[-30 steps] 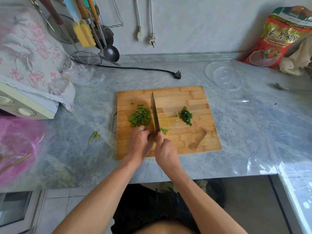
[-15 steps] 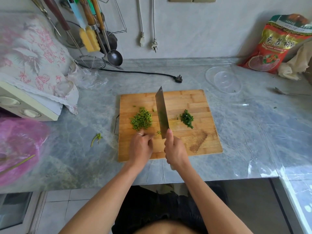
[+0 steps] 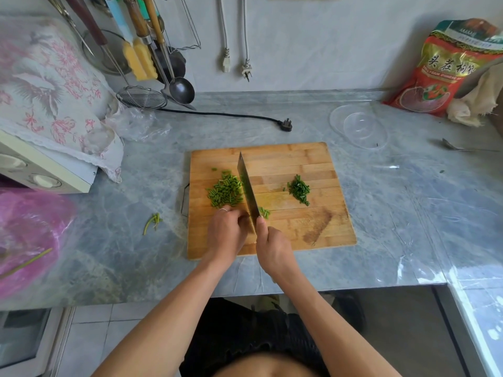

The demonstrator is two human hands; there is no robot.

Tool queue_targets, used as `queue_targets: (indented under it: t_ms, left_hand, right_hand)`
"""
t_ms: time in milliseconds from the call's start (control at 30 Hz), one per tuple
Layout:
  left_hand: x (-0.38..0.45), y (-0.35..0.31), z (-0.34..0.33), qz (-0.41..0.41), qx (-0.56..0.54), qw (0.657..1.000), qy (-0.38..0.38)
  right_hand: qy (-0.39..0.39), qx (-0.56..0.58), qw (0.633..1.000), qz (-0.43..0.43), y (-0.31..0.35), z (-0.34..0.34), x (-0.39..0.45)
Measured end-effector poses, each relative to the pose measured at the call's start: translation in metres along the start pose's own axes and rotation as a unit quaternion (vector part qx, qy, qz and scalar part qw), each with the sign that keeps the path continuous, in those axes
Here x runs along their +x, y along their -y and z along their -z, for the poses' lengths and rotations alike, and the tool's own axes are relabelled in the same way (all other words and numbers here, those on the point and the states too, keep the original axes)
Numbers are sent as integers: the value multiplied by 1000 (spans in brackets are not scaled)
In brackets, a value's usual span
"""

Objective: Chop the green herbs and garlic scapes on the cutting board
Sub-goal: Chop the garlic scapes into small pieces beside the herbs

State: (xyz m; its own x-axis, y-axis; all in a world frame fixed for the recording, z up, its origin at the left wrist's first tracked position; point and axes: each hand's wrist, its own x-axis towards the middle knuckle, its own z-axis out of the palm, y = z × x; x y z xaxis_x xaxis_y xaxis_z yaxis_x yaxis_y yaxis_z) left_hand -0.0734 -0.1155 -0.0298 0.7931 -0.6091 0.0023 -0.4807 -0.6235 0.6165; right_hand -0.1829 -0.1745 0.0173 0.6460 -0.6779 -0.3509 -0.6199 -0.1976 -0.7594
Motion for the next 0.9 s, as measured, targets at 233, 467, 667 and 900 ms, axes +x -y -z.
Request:
queue_targets:
  t_ms: [233,467,667,900]
  left_hand:
    - [3,1,-1,-9,2,1000,6]
    - [2,-1,-2,-8,-9,1000,0]
    - [0,4,-3,-33,10,999,-8]
    - [-6,13,-8,-41,29,999,-20]
  right_hand:
    - [-16,-8,1000,-2,10,-8,-8]
    - [4,24,999,-30,17,-11,11]
    - [4,-32,999,-38,28,-13,36]
    - [-16,15,1000,6,17,1,22]
